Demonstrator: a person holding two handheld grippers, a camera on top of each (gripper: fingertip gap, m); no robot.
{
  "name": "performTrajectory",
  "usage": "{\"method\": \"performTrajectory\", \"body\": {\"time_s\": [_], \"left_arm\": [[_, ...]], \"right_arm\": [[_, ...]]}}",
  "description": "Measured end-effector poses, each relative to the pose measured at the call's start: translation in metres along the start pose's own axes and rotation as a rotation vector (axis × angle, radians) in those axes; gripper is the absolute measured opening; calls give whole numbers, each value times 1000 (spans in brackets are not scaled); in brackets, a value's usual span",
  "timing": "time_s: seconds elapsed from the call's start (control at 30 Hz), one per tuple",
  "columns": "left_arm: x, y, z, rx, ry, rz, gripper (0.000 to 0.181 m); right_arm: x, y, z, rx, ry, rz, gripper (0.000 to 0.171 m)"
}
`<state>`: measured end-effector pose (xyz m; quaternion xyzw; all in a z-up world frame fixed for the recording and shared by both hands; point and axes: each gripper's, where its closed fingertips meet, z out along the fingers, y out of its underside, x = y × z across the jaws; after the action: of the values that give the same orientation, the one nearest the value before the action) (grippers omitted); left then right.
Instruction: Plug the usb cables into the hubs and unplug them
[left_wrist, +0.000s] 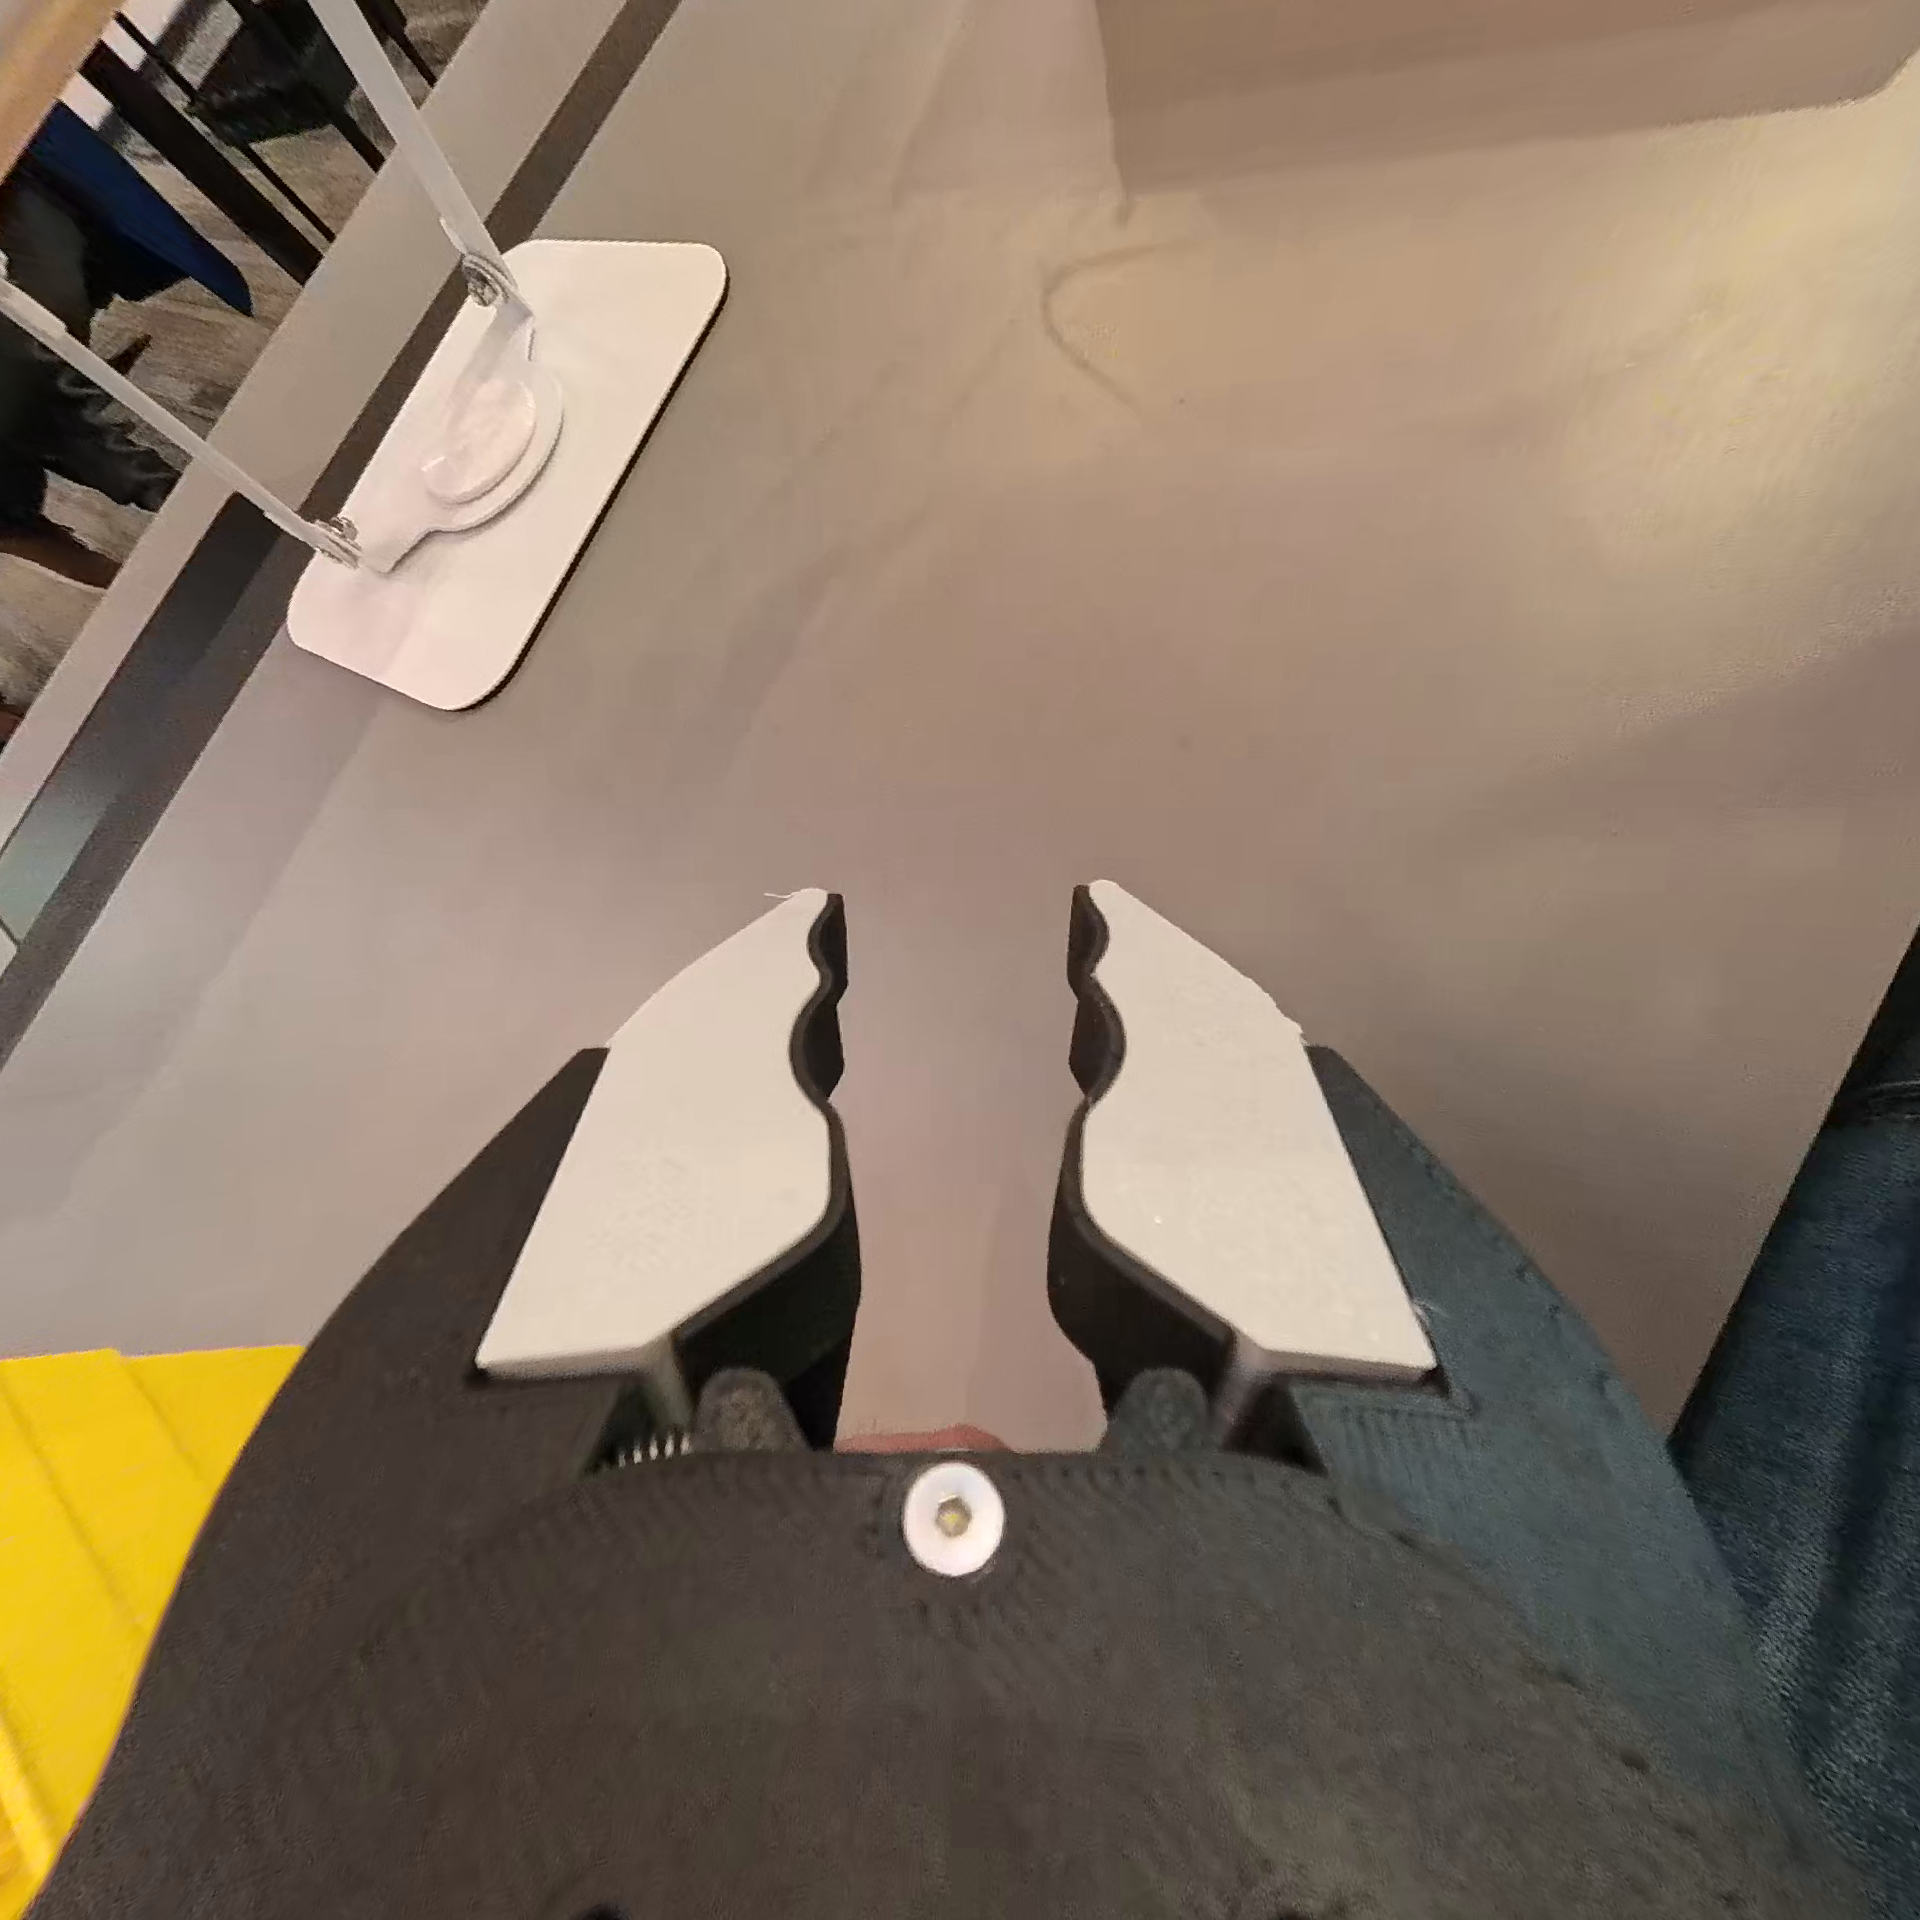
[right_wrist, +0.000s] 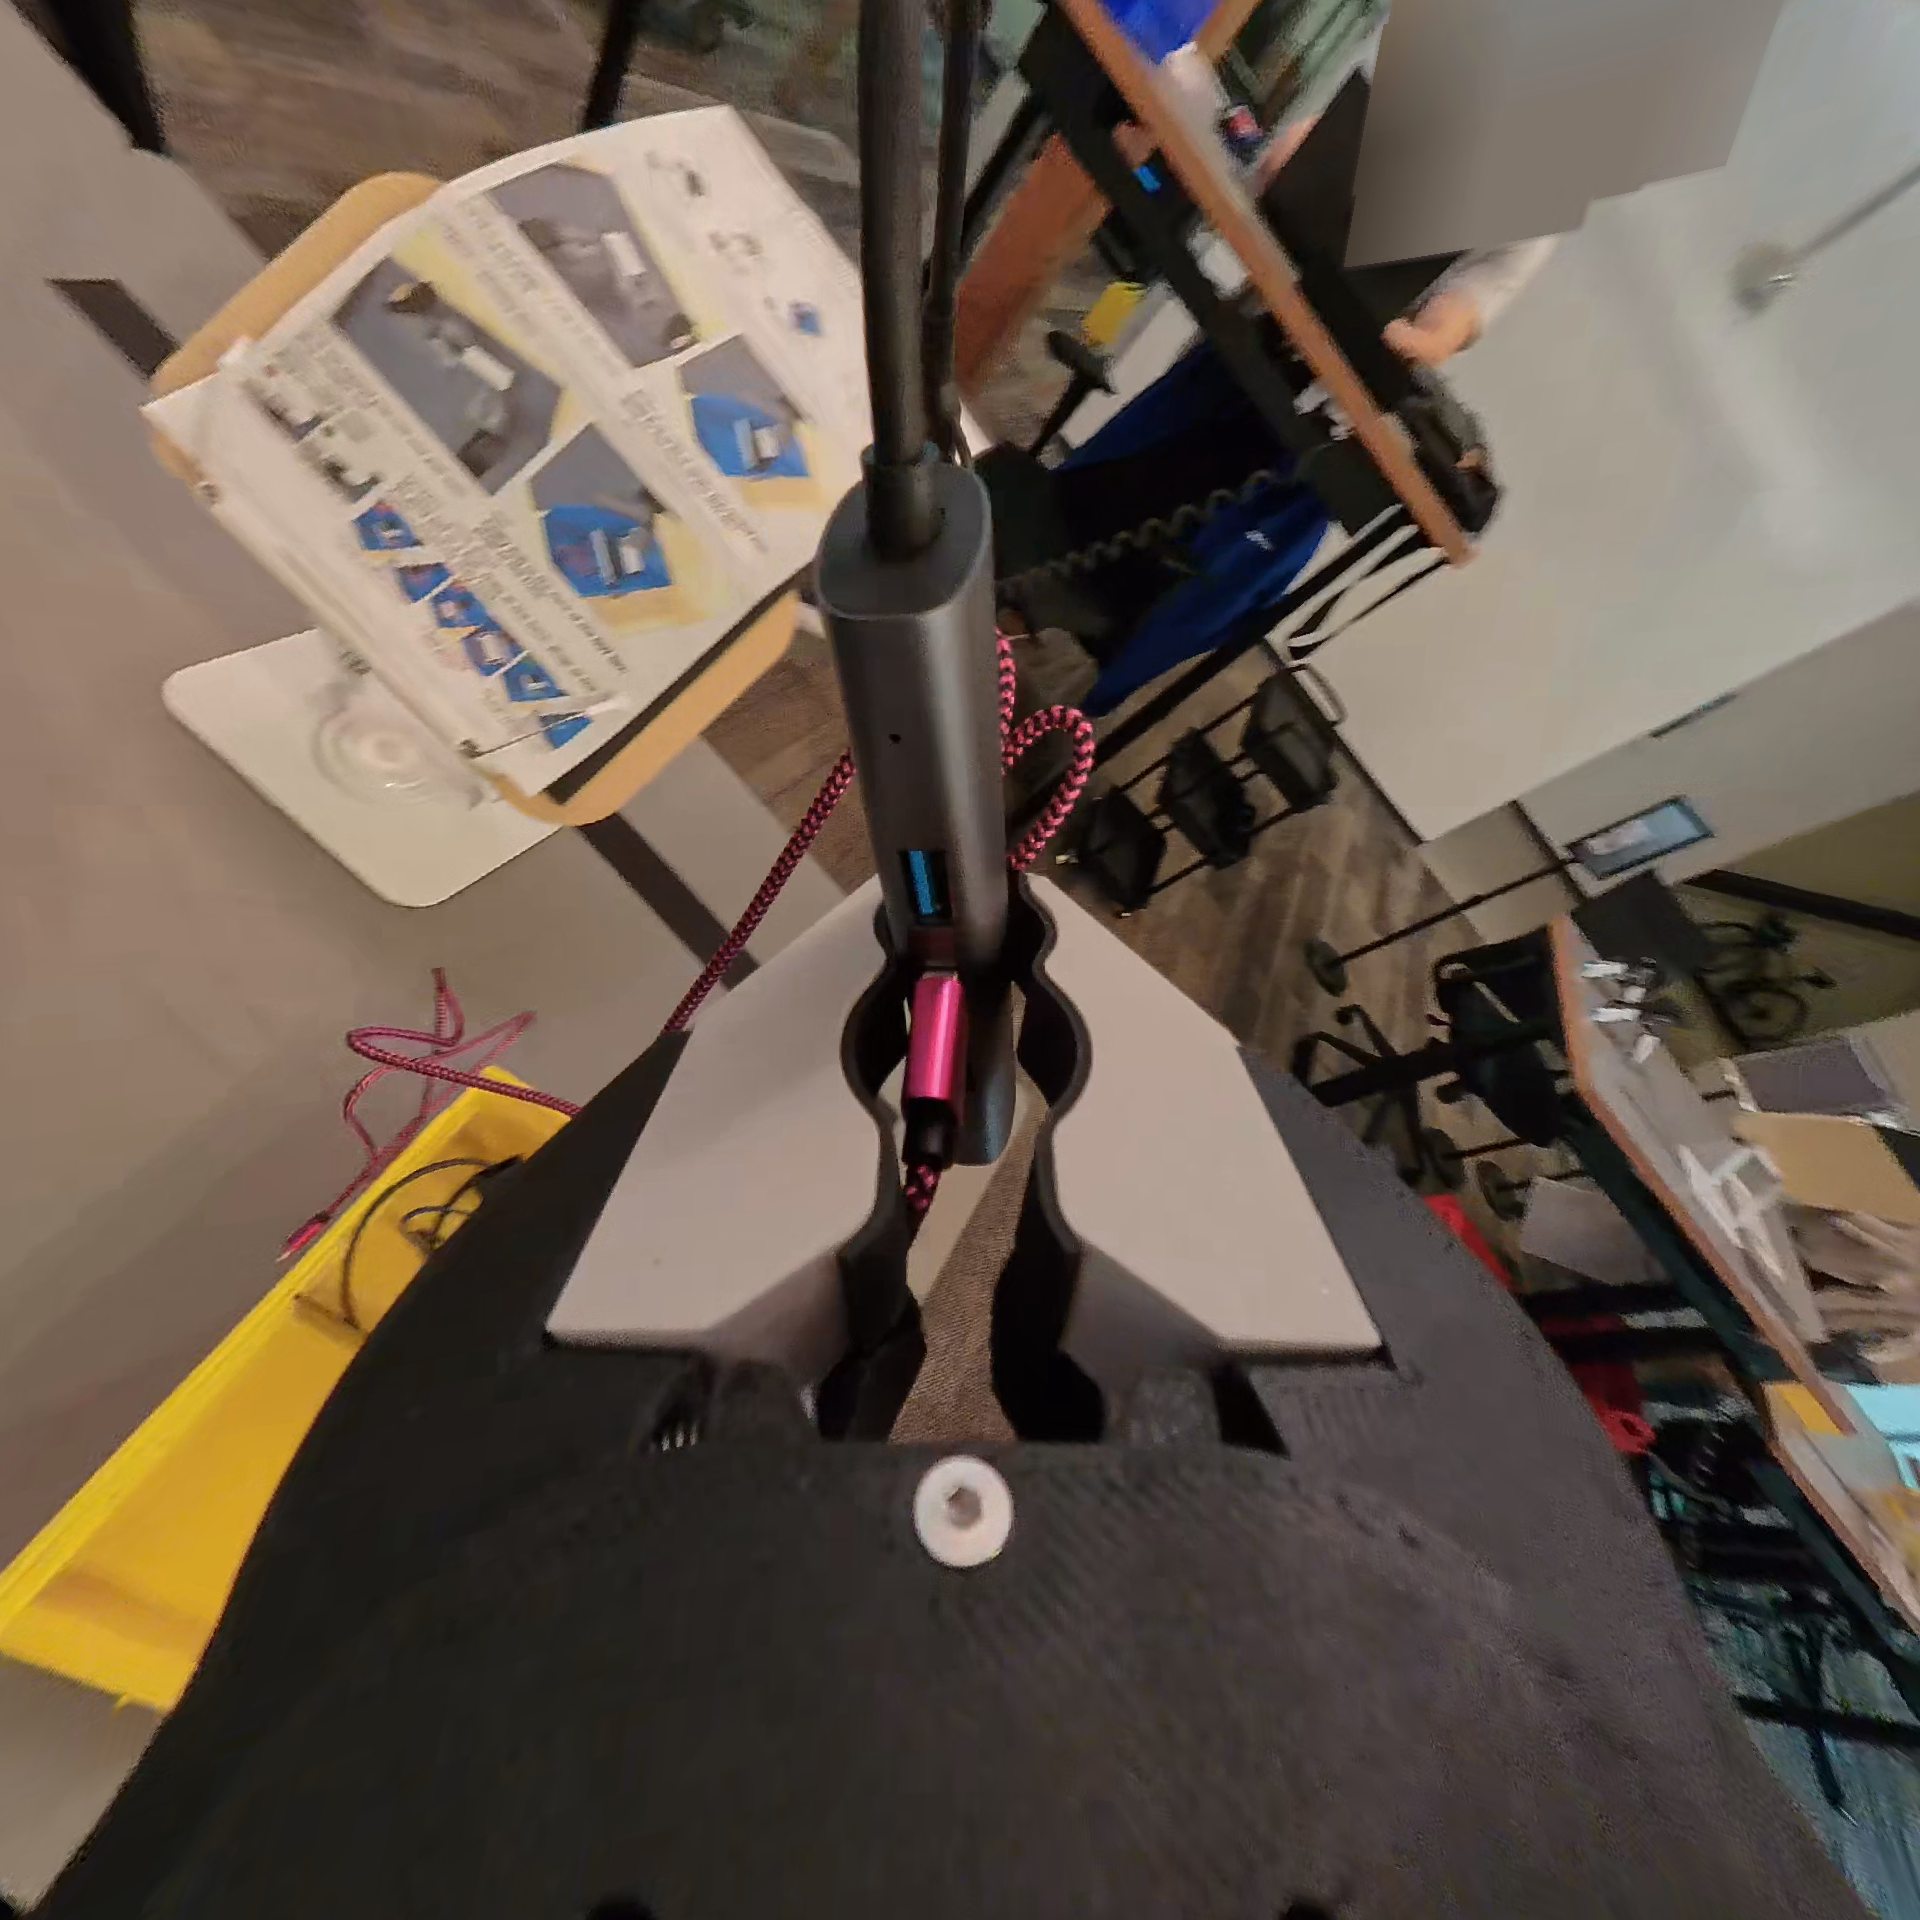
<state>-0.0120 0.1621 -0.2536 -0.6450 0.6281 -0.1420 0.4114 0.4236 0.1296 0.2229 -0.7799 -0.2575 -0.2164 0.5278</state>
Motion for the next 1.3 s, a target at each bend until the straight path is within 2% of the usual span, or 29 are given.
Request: {"method": "performTrajectory", "body": {"time_s": [0.13, 0.27, 0.4, 0.6, 0.83, 1.0, 1.13, 1.3], "left_arm": [[4, 1, 4, -7, 21, -2, 40], [9, 3, 6, -13, 41, 3, 40], [12, 5, 7, -25, 53, 12, 42], [15, 7, 8, -34, 65, 14, 42], [20, 11, 14, -55, 85, 22, 42], [24, 14, 18, -69, 99, 30, 43], [28, 15, 22, -78, 109, 38, 43], [30, 18, 24, -94, 113, 53, 43]], "right_arm": [[39, -8, -25, -9, 83, 8, 14], [49, 14, -23, -70, 94, 44, 14], [20, 64, 13, -149, 10, 81, 14], [-54, 149, 77, -232, -164, 158, 14], [-134, 238, 128, -306, -316, 328, 14], [-168, 304, 160, -358, -298, 440, 13], [-178, 337, 184, -342, -267, 572, 14], [-209, 366, 199, -443, -329, 471, 14]]}}
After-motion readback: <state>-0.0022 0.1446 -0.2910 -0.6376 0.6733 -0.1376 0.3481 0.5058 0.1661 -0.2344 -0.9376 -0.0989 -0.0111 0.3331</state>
